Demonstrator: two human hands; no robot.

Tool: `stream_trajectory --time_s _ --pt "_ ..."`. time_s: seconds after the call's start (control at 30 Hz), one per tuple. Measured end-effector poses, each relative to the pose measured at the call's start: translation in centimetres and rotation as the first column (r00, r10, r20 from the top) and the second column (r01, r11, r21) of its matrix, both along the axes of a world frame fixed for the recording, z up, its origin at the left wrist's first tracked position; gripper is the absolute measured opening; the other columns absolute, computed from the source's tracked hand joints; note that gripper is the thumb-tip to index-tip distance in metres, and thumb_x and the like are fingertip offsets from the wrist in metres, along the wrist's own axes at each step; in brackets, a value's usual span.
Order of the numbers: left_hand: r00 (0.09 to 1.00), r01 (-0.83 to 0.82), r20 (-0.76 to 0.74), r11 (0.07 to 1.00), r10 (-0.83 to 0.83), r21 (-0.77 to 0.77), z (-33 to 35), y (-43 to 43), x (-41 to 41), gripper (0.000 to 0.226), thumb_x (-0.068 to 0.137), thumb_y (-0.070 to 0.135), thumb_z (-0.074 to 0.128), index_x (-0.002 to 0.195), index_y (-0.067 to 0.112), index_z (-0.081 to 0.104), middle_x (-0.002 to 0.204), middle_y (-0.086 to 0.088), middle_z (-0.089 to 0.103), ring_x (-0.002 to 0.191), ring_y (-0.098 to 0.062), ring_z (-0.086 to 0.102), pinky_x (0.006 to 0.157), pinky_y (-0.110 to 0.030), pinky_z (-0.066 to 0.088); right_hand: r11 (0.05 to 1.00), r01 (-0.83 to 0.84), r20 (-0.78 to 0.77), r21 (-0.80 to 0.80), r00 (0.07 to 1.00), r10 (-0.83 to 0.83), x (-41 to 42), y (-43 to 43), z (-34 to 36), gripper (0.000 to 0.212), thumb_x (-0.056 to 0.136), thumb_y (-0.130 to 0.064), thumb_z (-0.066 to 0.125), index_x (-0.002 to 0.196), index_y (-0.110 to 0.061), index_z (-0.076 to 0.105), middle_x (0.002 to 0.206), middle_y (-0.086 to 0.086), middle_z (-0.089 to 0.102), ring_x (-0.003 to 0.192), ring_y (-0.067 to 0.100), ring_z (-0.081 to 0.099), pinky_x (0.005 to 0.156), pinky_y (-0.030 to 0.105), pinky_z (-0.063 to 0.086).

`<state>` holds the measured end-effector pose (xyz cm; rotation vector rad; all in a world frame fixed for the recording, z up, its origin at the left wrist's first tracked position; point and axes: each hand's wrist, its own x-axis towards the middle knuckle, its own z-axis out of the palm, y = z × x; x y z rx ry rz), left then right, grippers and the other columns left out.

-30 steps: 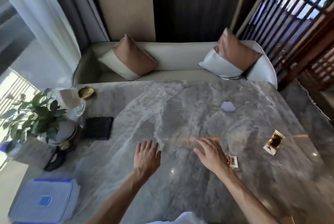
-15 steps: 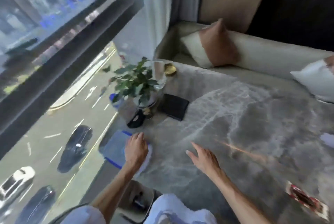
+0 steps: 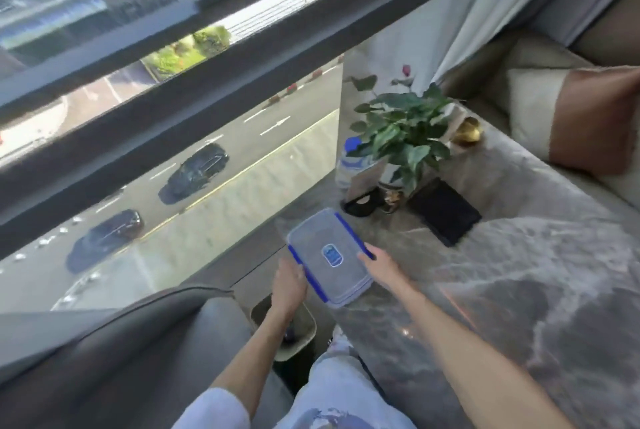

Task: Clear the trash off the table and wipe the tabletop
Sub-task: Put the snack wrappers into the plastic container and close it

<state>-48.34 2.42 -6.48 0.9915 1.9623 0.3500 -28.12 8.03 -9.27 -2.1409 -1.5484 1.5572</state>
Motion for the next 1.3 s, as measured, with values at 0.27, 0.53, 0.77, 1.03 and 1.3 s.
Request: stream_trajectory --time_s 0.27,0.53,0.77,1.03,1.3 --pt "0.931 -0.19 0.286 0.97 0.228 -0.155 -2.2 -0.9 1.3 0.035 0.098 0.022 0.042 0.128 0.005 0.045 0.124 -0.017 0.061 0.11 -0.032 0.062 0.092 -0.041 0.05 0.981 0.189 -0.138 -0.043 0.971 -0.194 0.1 -0.1 -0.7 0.037 0.09 -0.009 0.054 0.126 -0.011 0.06 0.12 0.0 0.064 0.104 0.012 0.058 0.098 0.028 0.043" --pt "0.874 -0.162 0.428 0.968 0.23 -0.189 -3.4 -1.7 3.9 0.034 0.095 0.028 0.051 0.121 0.01 0.038 0.113 -0.012 0.059 0.092 -0.028 0.068 0.066 -0.041 0.061 0.901 0.394 -0.22 -0.181 0.877 -0.427 5.8 -3.8 -1.5 0.035 0.091 -0.002 0.054 0.125 -0.008 0.061 0.11 0.01 0.069 0.096 0.017 0.064 0.089 0.03 0.052" --pt "0.874 0.222 0.469 0.964 -0.131 -0.146 -4.3 -3.6 15.5 0.025 0.093 0.02 0.054 0.107 0.003 0.042 0.097 -0.017 0.055 0.077 -0.027 0.061 0.071 -0.052 0.057 0.696 0.68 -0.303 -0.233 0.629 -0.716 18.3 -15.1 1.2 0.036 0.094 0.002 0.048 0.129 -0.004 0.052 0.104 0.011 0.065 0.077 0.013 0.061 0.065 0.024 0.051" --pt "0.761 0.485 0.563 0.86 -0.323 -0.162 -2.3 -11.5 33.4 0.005 0.095 0.015 0.052 0.093 0.014 0.047 0.068 -0.002 0.048 0.038 -0.002 0.048 0.039 -0.017 0.043 0.323 0.92 -0.281 -0.223 0.257 -0.925 30.5 -32.8 1.6 0.041 0.093 -0.003 0.053 0.134 -0.006 0.05 0.098 0.006 0.069 0.079 0.013 0.064 0.075 0.033 0.052" --pt "0.78 0.511 0.526 0.83 -0.34 -0.222 -4.0 -20.2 39.8 0.028 0.063 0.02 0.052 0.088 0.016 0.062 0.072 -0.01 0.058 0.069 -0.024 0.054 0.063 -0.031 0.049 0.18 0.943 -0.305 -0.281 0.09 -0.948 33.5 -43.8 -0.8 0.043 0.094 0.002 0.049 0.136 -0.001 0.045 0.106 0.012 0.063 0.078 0.011 0.061 0.072 0.031 0.053"
